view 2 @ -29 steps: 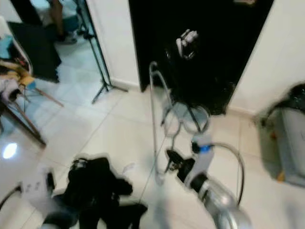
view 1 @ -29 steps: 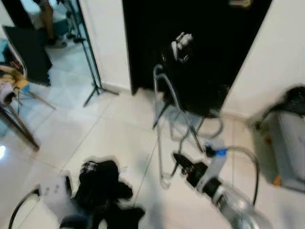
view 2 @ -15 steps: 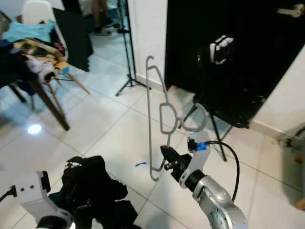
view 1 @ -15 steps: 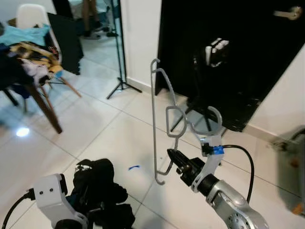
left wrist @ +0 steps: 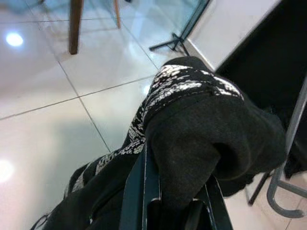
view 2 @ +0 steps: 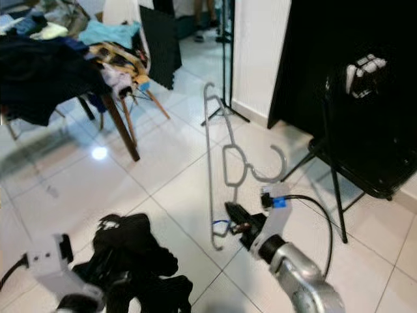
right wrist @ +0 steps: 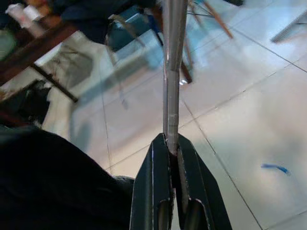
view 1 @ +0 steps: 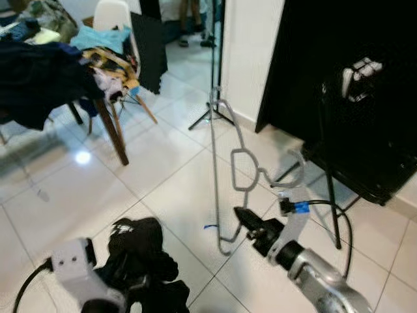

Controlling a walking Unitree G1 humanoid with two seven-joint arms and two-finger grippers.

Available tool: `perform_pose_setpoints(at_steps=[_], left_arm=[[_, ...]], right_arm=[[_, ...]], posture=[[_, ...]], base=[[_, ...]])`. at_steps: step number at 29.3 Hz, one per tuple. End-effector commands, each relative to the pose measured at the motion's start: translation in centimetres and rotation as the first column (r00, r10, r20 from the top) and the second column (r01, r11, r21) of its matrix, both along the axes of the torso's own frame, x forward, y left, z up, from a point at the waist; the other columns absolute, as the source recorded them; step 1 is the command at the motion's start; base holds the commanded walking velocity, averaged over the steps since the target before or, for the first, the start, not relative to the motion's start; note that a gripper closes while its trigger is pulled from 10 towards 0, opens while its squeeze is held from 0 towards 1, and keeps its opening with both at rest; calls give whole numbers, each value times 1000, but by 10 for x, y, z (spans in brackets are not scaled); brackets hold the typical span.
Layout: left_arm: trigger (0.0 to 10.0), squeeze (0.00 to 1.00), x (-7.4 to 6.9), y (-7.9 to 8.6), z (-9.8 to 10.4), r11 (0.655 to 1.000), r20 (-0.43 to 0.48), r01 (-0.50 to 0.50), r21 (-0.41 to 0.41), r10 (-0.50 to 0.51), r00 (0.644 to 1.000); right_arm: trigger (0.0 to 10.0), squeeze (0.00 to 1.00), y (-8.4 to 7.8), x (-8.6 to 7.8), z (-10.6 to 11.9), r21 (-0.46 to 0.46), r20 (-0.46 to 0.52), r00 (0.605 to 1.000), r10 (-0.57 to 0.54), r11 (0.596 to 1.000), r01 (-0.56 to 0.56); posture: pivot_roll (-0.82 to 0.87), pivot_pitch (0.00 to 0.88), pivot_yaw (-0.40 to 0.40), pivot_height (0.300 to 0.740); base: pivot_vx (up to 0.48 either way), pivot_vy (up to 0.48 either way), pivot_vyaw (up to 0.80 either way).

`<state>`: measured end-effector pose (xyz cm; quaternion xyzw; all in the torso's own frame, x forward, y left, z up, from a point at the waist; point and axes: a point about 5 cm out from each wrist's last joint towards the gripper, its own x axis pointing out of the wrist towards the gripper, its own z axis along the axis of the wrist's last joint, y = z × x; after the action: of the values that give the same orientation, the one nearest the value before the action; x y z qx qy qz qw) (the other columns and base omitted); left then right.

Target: Hang hanger

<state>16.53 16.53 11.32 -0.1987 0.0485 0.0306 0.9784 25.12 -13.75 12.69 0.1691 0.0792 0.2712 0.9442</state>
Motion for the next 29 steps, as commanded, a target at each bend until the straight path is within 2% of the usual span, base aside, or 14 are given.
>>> perform_pose_setpoints(at_steps=[1,8,29], left_arm=[[10000,0,-2,-1,1,1000,-2,8,-10,-8,1000],[10000,0,1,-1,-2,999,-22,39,-34,-40,999],[10000,0,4,1,-2,997,-14,48,-59,-49,999]], right_arm=[[10000,0,-1,-4,-6,3,-29,1000,5,1000,-5],[10000,0,-1,-2,-6,14,-30,1000,1,1000,-1],[10000,0,-1,1,-7,19,-32,999,6,1000,-6]], posture=[[2,156,-22,740],[0,147,-20,740],[-8,137,-22,740]], base=[[0,0,706],[0,0,691],[0,0,671]])
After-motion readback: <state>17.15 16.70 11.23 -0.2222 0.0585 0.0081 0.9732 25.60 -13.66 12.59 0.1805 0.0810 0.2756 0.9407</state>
